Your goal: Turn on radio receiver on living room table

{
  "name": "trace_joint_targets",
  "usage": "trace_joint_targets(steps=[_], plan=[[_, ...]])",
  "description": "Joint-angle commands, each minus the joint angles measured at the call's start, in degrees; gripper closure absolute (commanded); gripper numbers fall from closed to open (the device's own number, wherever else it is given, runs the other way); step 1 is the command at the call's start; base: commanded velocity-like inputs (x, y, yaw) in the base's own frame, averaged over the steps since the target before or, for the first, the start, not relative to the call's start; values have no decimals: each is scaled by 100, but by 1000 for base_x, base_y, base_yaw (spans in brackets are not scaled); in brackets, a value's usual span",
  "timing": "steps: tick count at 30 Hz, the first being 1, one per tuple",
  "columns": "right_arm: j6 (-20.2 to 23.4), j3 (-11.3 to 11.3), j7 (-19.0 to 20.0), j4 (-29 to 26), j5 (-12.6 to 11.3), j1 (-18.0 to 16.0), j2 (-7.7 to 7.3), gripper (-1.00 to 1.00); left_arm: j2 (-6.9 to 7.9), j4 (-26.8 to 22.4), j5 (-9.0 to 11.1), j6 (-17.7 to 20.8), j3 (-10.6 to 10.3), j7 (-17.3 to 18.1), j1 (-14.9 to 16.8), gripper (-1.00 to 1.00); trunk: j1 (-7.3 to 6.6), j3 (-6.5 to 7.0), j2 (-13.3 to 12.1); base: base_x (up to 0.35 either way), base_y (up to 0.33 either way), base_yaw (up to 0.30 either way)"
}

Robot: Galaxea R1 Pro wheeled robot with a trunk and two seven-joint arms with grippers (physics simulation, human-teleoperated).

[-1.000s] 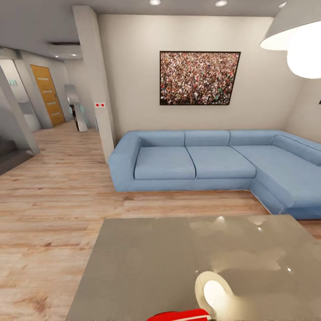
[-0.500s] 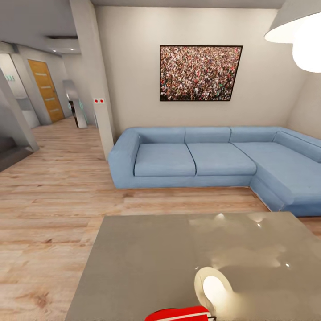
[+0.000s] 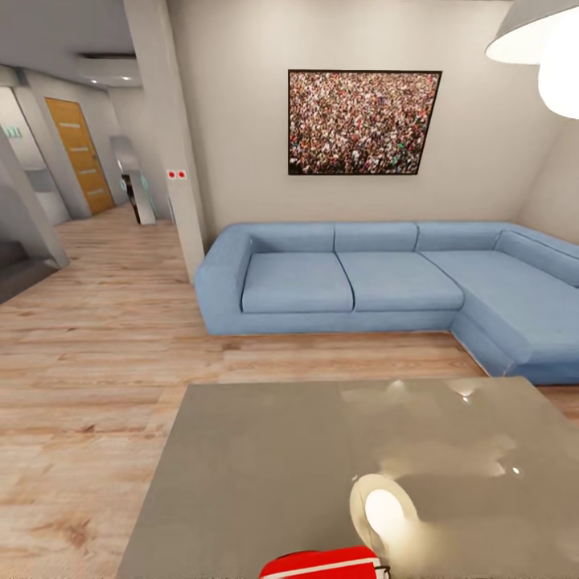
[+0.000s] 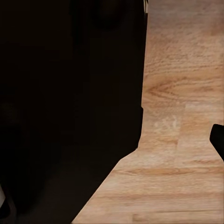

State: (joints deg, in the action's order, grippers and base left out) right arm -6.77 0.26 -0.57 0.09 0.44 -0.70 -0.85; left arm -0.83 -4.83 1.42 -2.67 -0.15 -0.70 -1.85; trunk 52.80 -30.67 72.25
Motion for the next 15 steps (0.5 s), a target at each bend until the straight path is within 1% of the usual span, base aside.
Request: trace_joint_targets(steps=[1, 15], plan=[[0, 0, 0, 0, 0, 0, -1, -100, -2, 0, -2, -2, -1, 0, 0, -100, 0, -10, 0, 0, 0, 0], [0, 0, -1, 0, 0, 0, -1, -100, 4, 0, -11, -6, -17, 0, 0, -100, 0, -139, 0, 0, 0, 0]])
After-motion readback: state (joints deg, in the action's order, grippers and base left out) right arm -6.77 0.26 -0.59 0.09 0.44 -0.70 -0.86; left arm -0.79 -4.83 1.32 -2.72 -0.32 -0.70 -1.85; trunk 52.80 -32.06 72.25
